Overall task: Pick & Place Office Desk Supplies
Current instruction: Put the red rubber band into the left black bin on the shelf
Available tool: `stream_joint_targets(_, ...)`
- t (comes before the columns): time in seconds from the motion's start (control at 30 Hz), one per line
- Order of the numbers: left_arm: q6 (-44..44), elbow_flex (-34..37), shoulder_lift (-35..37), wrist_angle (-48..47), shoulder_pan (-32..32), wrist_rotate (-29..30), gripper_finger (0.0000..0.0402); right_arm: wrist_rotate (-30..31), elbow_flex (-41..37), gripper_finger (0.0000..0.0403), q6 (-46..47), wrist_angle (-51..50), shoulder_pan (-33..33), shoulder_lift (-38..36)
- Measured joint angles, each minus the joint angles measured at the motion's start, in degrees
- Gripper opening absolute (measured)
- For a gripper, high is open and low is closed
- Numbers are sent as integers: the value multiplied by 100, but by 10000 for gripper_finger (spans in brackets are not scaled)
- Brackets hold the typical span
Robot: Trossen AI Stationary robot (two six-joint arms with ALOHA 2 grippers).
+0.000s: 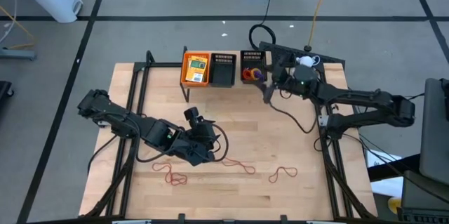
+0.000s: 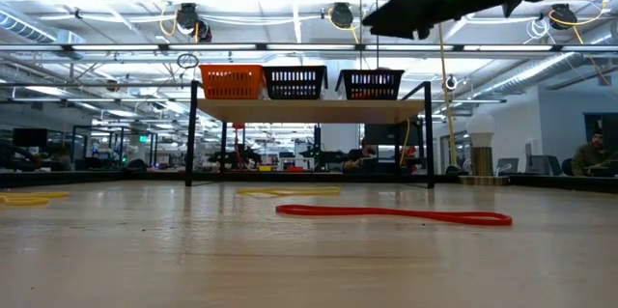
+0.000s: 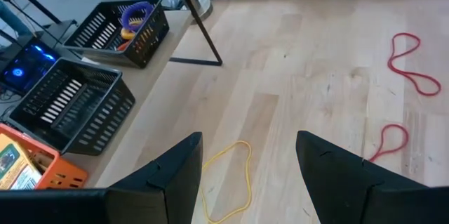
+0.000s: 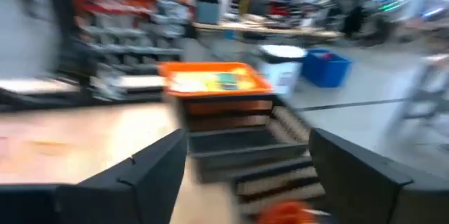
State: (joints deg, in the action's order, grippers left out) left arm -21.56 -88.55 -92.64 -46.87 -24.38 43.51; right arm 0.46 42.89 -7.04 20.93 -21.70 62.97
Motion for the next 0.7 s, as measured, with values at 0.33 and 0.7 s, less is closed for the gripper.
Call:
stream_joint_targets(0.33, 316, 0, 0, 141, 154, -205, 225, -1229, -710, 287, 1069, -699, 1960, 19)
stream_joint_targets(0.7, -180, 0, -34, -374, 257, -1170, 225, 1705, -2377, 258, 1398, 1733, 4556, 914)
